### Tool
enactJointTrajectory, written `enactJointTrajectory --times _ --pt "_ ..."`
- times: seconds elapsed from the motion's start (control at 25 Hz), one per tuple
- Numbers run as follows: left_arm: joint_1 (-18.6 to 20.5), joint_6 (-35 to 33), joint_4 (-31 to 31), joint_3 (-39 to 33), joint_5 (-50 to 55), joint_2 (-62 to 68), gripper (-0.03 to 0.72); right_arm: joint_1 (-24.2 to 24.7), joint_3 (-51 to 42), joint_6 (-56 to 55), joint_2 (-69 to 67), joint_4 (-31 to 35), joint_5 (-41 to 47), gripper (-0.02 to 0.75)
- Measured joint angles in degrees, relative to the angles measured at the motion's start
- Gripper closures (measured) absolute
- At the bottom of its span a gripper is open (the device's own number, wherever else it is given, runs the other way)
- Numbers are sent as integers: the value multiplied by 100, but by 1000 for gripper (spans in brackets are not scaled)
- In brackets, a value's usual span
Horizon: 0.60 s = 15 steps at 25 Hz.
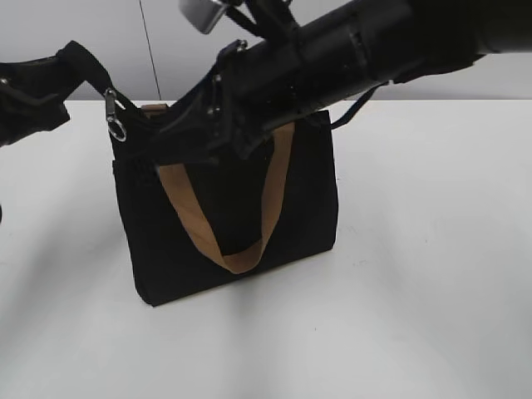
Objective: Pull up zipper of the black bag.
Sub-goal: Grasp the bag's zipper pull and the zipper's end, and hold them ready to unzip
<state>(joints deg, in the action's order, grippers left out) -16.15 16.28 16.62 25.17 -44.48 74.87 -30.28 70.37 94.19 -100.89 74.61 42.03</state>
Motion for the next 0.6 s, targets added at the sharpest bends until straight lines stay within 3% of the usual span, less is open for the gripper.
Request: enactJointTrajectory --times 0.36,0.6 --pt "0 0 0 0 0 0 665 -434 642 -5 -781 87 -351 349" --pt "0 0 0 0 5 0 665 -456 642 -17 -885 586 -691 372"
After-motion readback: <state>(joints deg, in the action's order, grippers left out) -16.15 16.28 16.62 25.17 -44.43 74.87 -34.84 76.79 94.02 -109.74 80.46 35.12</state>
